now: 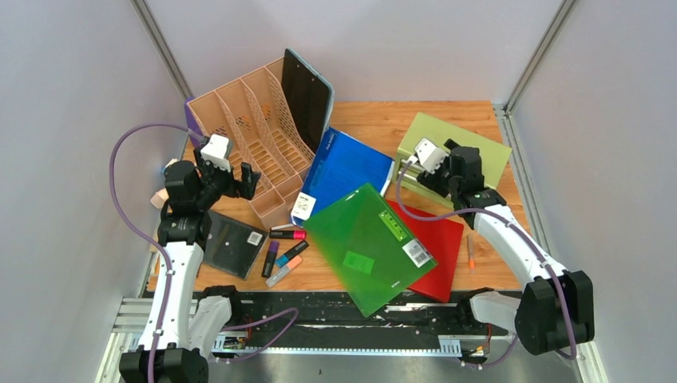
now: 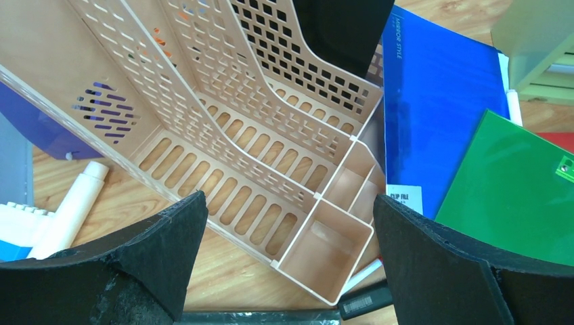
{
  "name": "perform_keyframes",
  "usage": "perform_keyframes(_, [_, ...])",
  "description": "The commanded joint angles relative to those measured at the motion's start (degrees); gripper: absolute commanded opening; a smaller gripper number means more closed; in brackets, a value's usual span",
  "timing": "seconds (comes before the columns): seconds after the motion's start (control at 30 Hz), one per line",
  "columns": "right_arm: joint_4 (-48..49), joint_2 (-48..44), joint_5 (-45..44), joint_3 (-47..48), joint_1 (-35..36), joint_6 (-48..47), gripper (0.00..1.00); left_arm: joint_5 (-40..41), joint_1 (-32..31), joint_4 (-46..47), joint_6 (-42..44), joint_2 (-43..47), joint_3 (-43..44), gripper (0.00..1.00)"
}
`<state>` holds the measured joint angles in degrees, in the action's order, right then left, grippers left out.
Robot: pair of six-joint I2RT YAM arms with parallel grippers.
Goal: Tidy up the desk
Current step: Move the storage box to the center of the board.
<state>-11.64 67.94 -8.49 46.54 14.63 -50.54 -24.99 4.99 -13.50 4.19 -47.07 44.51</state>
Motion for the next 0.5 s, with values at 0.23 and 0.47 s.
perform_keyframes(0.23, [6.3, 6.6, -0.7, 0.4, -10.0, -9.8, 0.80, -1.1, 0.0, 2.1, -0.2, -0.2, -0.7, 1.00])
perform_keyframes(0.47, [9.3, 11.1, 0.7, 4.1, -12.9, -14.0, 0.78, -1.4, -0.1, 2.3, -0.2, -0.4, -1.1, 1.00])
